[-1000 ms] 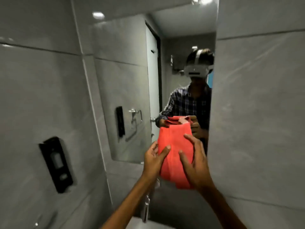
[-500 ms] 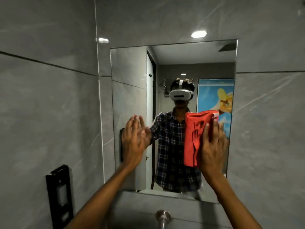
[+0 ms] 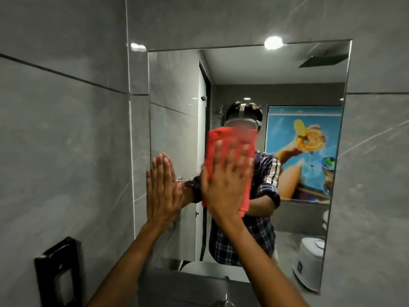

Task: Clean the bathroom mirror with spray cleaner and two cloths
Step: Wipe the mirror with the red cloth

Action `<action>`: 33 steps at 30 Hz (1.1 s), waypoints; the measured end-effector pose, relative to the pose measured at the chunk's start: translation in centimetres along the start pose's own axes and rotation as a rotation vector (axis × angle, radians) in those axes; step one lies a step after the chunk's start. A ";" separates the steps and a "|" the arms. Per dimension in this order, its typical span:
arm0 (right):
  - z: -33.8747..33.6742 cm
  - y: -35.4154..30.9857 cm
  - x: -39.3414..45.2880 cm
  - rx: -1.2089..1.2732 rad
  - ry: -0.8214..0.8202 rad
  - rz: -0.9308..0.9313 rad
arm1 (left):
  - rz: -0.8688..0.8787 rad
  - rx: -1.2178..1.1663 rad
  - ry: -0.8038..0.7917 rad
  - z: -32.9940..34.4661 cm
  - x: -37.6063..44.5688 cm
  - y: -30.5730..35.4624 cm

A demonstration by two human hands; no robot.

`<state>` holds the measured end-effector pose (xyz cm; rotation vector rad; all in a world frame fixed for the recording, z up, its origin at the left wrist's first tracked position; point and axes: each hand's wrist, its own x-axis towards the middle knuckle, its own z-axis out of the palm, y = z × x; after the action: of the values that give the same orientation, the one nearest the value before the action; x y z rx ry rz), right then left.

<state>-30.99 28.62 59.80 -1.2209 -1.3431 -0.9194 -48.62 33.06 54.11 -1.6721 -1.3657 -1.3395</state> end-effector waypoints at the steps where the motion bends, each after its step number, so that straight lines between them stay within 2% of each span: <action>1: 0.5 -0.6 -0.8 0.004 -0.068 -0.216 | 0.005 -0.020 0.020 0.0 0.0 0.1; 3: 0.2 1.3 -2.5 -0.025 -0.187 -0.534 | 0.005 -0.039 0.029 -0.1 -0.2 0.2; 5: -0.9 5.9 -3.6 -0.085 -0.223 -0.597 | 0.010 -0.009 0.028 -0.8 -0.1 0.7; 7: -3.0 10.8 -4.3 -0.131 -0.180 -0.387 | 0.007 -0.012 0.011 -1.5 0.1 1.2; 9: -4.4 13.5 -2.7 -0.146 -0.077 -0.031 | 0.000 -0.014 0.019 -1.7 -0.1 1.3; 12: -4.6 10.8 3.8 -0.084 0.071 0.419 | -0.003 -0.010 0.004 -1.8 -0.1 1.7; 14: -4.0 6.5 7.9 -0.010 0.138 0.486 | -0.009 0.008 -0.014 -1.8 -0.2 1.7; 15: -3.3 4.6 9.0 0.019 0.147 0.411 | -0.016 0.027 -0.020 -1.7 -0.2 1.6; 17: -1.5 1.3 8.8 0.042 0.098 0.068 | -0.016 0.048 -0.050 -1.7 0.0 1.4; 20: -0.3 -0.3 3.2 0.036 -0.144 -0.513 | -0.011 0.051 -0.067 -2.0 0.1 1.4; 21: -0.3 1.1 1.0 0.020 -0.206 -0.646 | -0.018 0.039 -0.068 -2.2 0.0 1.8; 23: -0.7 5.1 -2.8 -0.047 -0.233 -0.736 | -0.020 0.041 -0.085 -2.6 0.2 2.2; 25: -2.2 9.5 -4.0 -0.094 -0.188 -0.603 | -0.026 0.056 -0.111 -2.8 0.2 2.1; 28: -4.6 13.8 0.2 -0.083 -0.055 -0.176 | -0.046 0.052 -0.093 -2.8 0.3 2.2; 30: -5.4 14.2 5.0 -0.072 0.034 0.114 | -0.048 0.044 -0.091 -2.8 0.2 2.4; 33: -5.7 10.2 11.8 -0.040 0.228 0.419 | -0.031 0.033 -0.076 -2.5 0.1 2.0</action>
<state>-19.01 26.98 71.22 -1.3196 -0.8486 -0.7593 -47.57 30.27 55.29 -1.7019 -1.4541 -1.2755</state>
